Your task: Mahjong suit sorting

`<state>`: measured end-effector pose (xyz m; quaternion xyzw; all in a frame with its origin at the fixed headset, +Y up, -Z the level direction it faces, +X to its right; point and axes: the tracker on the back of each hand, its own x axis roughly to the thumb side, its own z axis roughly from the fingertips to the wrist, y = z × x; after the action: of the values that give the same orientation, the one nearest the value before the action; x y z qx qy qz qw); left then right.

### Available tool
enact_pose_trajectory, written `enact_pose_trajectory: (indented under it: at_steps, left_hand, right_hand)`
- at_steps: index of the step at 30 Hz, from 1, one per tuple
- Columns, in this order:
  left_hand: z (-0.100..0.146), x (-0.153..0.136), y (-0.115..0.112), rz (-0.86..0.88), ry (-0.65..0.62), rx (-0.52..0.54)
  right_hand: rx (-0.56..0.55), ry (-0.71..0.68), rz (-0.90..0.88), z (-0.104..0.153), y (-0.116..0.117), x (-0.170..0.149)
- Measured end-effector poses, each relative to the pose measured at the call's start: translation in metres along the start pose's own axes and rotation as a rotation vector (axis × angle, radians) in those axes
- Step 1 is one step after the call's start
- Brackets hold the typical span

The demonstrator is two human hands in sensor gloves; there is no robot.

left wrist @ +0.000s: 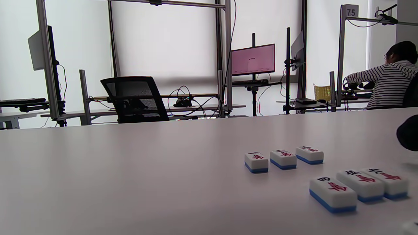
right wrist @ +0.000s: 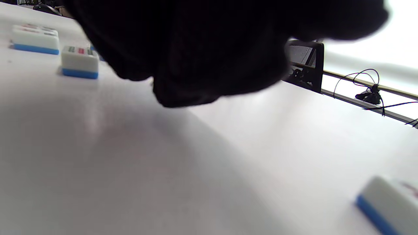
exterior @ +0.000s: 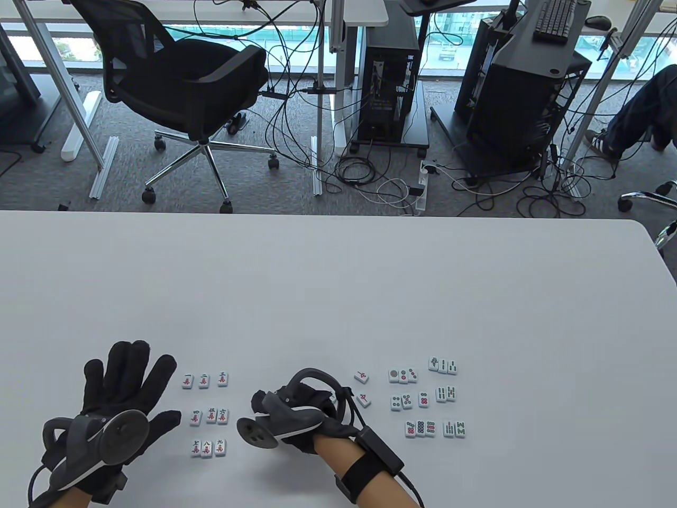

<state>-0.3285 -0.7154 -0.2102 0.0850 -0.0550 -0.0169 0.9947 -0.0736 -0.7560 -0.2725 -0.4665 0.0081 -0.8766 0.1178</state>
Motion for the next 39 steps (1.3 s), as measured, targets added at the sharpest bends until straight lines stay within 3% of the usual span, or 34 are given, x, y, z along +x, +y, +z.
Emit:
enact_pose_trajectory:
  at_steps: [4,6,11,13,18,21,28,39]
  left_hand:
    - [0.000,0.000,0.001,0.000,0.003,-0.006]
    - [0.000,0.000,0.001,-0.001,0.005,-0.006]
    - [-0.001,0.001,0.000,-0.005,0.006,-0.014]
    - [-0.001,0.000,-0.002,-0.014,0.008,-0.023]
    - [-0.002,-0.001,-0.006,-0.019,0.017,-0.042]
    - [-0.003,-0.001,-0.008,-0.025,0.019,-0.050]
    - [-0.003,0.002,-0.008,-0.037,0.016,-0.061]
    - [-0.003,0.001,-0.007,-0.033,0.019,-0.058]
  right_hand:
    - [-0.036,0.080,-0.001,0.032,-0.010,-0.024]
    - [-0.051,0.176,-0.007,0.061,-0.016,-0.048]
    - [0.023,0.390,0.005,0.120,-0.017,-0.104]
    - [0.070,0.502,0.044,0.151,-0.012,-0.133]
    - [0.200,0.701,-0.002,0.198,0.015,-0.174]
    - [0.232,0.763,-0.031,0.211,0.034,-0.183]
    - [0.306,0.830,-0.054,0.215,0.062,-0.193]
    - [0.352,0.832,-0.071,0.209,0.073,-0.192]
